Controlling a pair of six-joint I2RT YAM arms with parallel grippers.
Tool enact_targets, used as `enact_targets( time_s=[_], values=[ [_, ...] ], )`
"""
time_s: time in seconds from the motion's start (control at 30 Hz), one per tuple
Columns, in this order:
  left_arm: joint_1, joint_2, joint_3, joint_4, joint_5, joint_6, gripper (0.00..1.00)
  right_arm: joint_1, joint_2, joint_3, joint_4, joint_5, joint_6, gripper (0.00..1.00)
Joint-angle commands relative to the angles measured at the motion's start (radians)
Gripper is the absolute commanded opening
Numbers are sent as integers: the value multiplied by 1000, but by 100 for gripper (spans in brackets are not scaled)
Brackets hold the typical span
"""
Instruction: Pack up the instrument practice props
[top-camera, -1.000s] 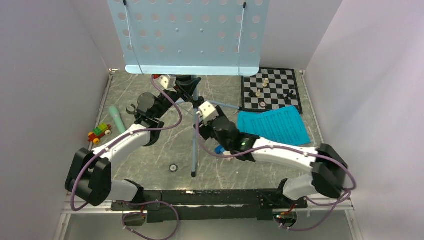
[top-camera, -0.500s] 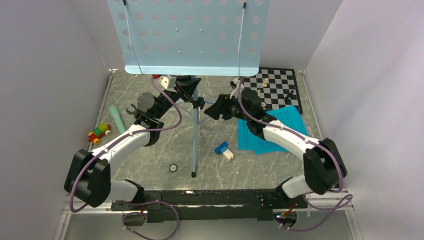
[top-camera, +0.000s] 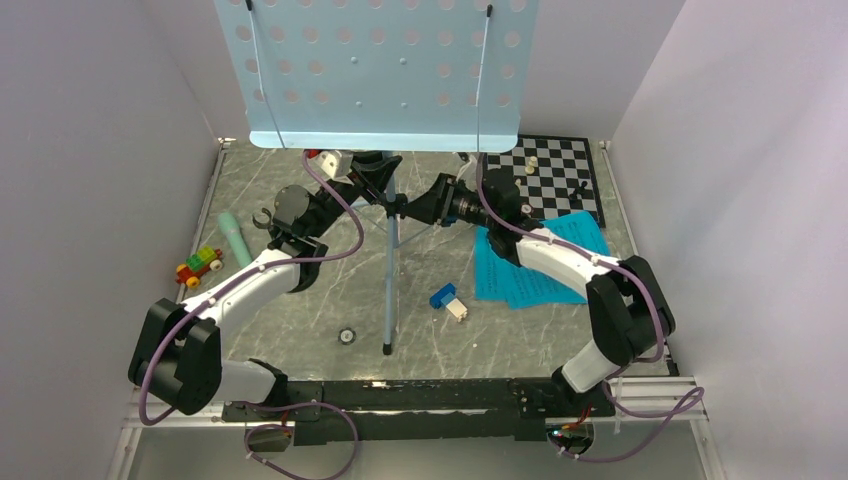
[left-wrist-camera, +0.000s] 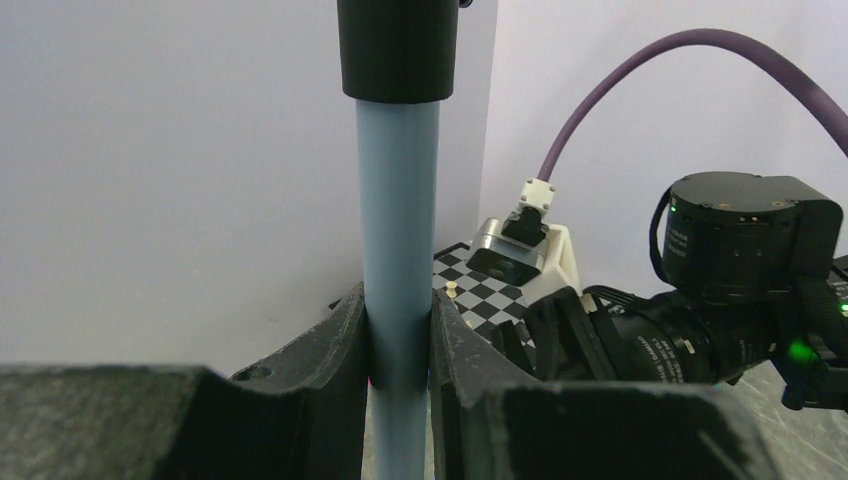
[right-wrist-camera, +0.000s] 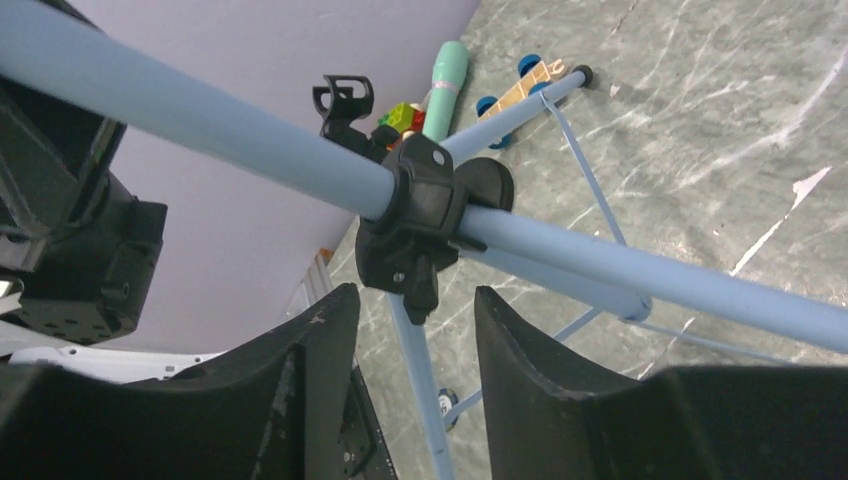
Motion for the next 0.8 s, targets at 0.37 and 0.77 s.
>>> enact_targets(
  time_s=[0.37, 0.77],
  values=[
    [-13, -21, 1, -88, 60, 1, 0, -7, 76, 107, 17, -54, -23, 29],
    [-19, -13, 12, -117, 48, -19, 0, 122, -25, -3, -81, 349, -611, 0]
  ],
)
